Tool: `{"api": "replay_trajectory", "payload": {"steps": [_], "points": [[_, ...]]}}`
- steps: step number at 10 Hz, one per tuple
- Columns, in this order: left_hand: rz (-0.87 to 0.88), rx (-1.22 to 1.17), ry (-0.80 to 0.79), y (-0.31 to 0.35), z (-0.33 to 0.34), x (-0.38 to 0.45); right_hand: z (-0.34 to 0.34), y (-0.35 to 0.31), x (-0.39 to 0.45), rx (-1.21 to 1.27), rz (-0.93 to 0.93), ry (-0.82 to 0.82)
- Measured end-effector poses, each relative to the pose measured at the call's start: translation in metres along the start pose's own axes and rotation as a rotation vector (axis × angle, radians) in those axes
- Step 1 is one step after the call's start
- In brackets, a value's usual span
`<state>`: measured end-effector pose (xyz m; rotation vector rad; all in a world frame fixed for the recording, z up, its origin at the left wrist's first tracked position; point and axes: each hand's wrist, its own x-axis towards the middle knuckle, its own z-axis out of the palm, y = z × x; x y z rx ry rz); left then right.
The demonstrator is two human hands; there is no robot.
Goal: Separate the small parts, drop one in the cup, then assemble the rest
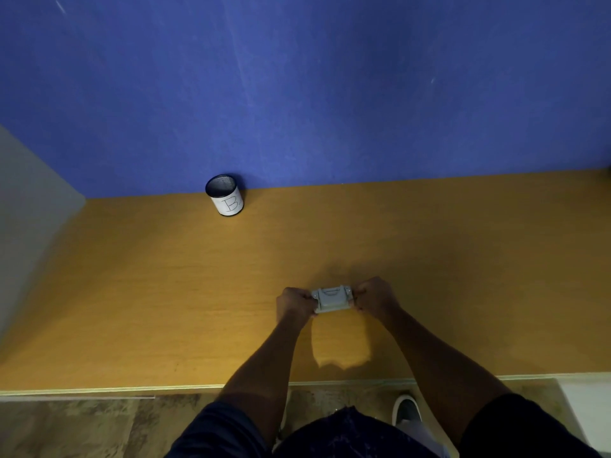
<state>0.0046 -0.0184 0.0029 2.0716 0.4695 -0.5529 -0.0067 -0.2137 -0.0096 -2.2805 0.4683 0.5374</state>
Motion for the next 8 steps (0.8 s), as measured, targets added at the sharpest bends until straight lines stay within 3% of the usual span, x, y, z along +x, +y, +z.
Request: {"api": "replay_trajectory", "payload": {"steps": [3,5,7,8], "points": [[0.077,0.167,0.001,0.000,0.000,0.002,0.002,-0.007,0.001,-0.120,0.044,0.047],[0.175,0.254,0.014,0.000,0.001,0.001,0.003,-0.010,-0.003,-0.306,-0.087,0.077],[0.205,0.300,-0.016,-0.001,-0.001,0.003,0.001,-0.002,-0.005,-0.244,-0.097,0.084],[0.235,0.297,0.054,-0.006,-0.001,0.002,-0.002,0.006,-0.008,-0.204,-0.170,0.145]]}}
